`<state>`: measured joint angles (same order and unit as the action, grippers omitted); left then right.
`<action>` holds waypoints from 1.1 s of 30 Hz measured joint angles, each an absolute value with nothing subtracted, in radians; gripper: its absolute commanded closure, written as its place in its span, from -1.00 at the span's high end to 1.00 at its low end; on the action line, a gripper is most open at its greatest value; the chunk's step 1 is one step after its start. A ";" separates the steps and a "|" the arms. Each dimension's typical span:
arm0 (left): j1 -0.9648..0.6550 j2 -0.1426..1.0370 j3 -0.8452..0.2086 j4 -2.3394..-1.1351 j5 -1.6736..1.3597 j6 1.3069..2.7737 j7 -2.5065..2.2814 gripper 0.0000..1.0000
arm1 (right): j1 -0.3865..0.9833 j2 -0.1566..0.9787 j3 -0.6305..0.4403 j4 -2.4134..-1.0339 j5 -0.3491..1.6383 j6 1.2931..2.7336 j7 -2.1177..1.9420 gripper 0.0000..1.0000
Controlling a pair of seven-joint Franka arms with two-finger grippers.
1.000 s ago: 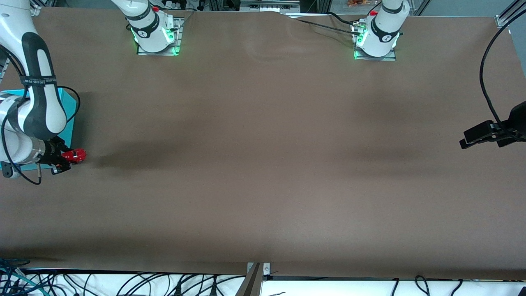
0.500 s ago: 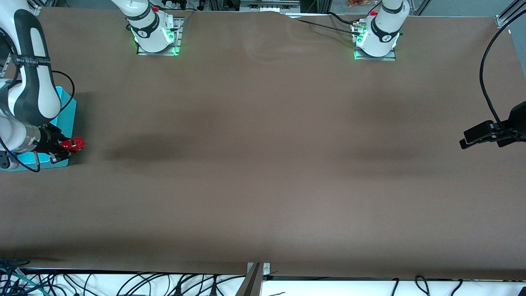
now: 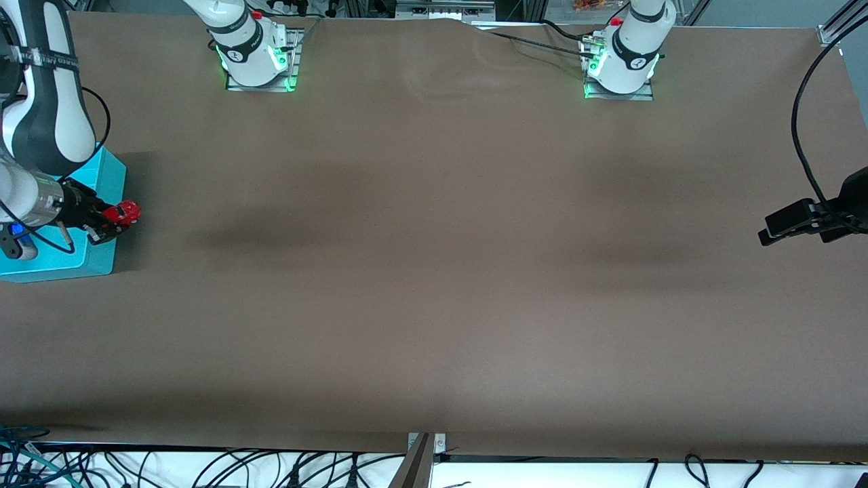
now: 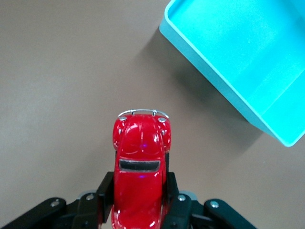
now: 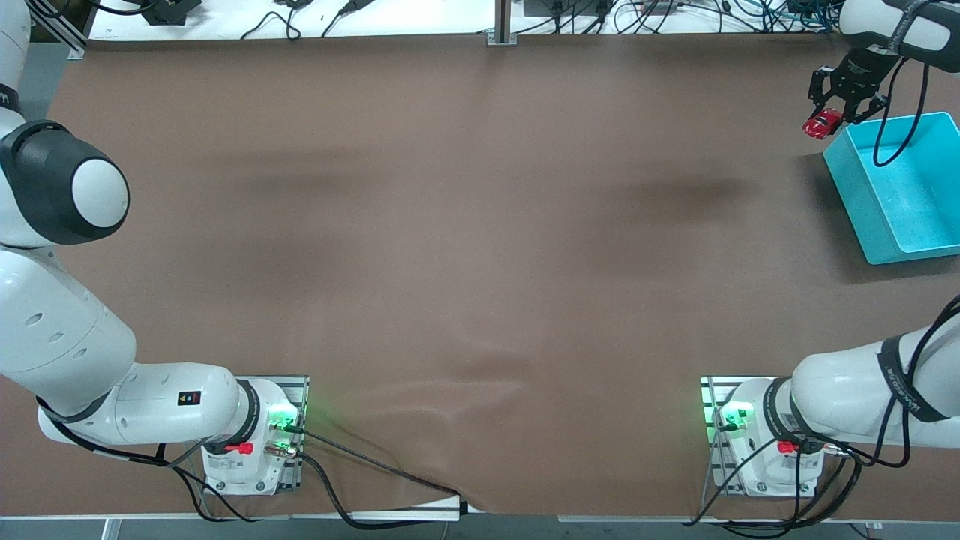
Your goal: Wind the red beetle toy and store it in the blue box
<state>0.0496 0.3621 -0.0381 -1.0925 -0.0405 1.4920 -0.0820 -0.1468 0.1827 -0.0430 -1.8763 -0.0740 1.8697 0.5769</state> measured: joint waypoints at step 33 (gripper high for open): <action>0.050 0.362 -0.038 -1.093 -0.041 1.492 -0.082 1.00 | -0.159 0.150 -0.251 -1.894 -0.136 1.899 -0.102 -1.00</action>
